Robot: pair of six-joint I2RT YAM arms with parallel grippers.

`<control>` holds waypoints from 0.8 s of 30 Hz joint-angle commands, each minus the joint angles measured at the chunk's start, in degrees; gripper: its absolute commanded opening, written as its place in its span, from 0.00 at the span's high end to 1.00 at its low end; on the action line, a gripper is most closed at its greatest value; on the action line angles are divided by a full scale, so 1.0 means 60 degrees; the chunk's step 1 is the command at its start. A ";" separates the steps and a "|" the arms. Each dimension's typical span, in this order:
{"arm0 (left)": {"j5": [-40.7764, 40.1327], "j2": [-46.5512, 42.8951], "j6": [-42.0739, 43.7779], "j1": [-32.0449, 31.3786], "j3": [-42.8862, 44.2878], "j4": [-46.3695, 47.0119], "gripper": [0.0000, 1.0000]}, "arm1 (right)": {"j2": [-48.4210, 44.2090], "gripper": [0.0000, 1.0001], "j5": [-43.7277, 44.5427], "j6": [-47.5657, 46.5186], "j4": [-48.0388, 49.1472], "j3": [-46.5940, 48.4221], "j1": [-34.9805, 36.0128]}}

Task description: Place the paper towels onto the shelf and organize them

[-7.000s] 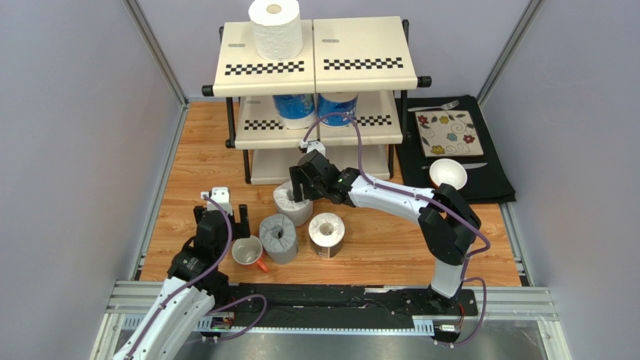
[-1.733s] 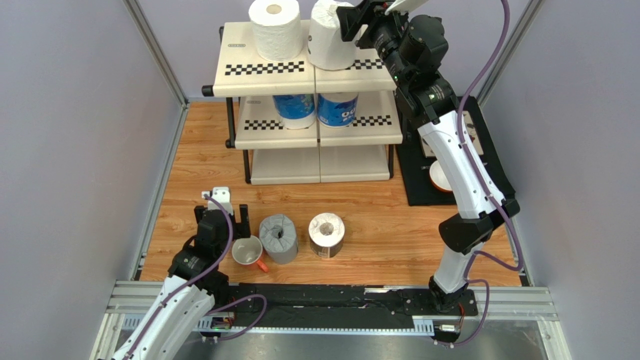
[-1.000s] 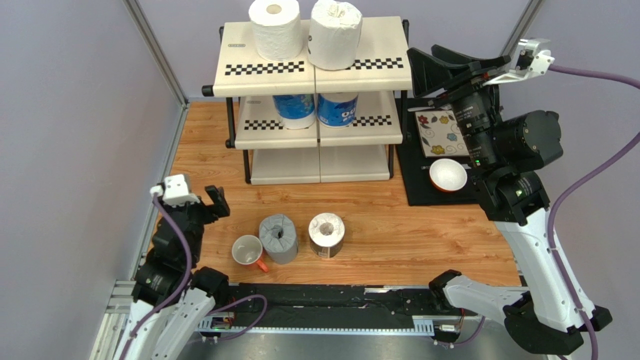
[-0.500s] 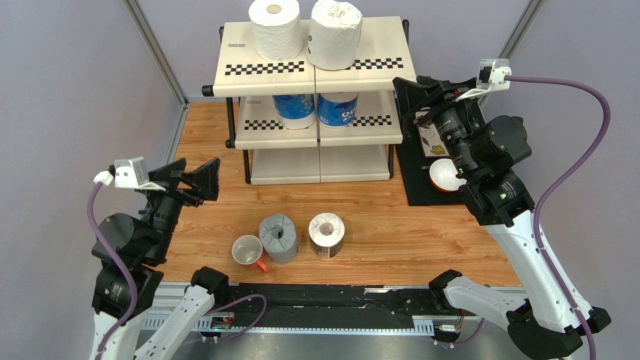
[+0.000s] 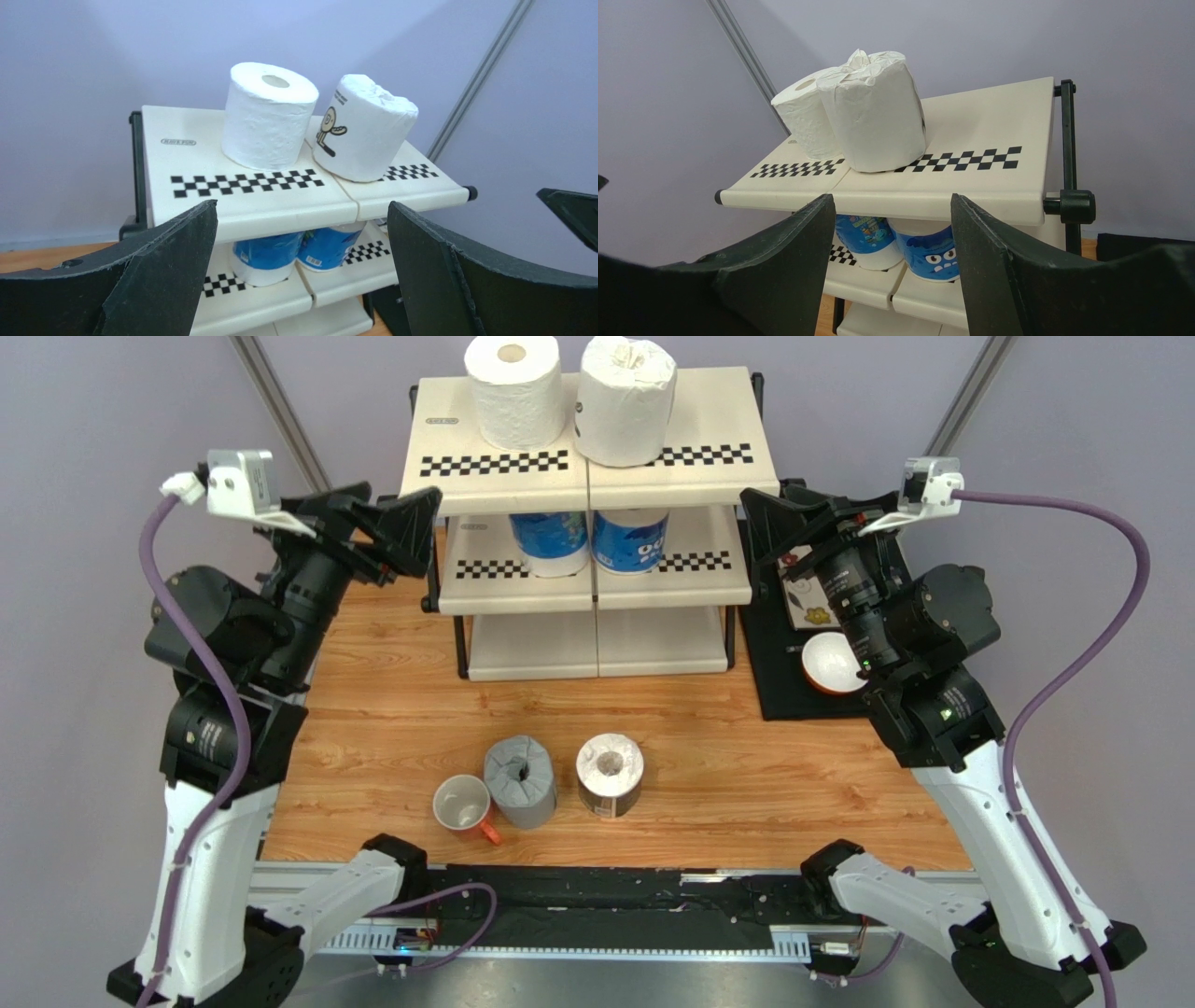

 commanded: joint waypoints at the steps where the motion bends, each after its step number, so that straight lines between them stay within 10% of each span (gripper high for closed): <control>1: 0.0812 0.1522 0.0204 0.0012 0.1769 0.0362 0.01 | -0.0103 0.35 0.0101 0.0152 0.0039 -0.0121 -0.0045; 24: -0.0140 0.5303 -0.0890 0.0245 0.2724 0.4740 0.01 | -0.0147 0.33 -0.0178 0.0708 0.0024 -0.0590 -0.0587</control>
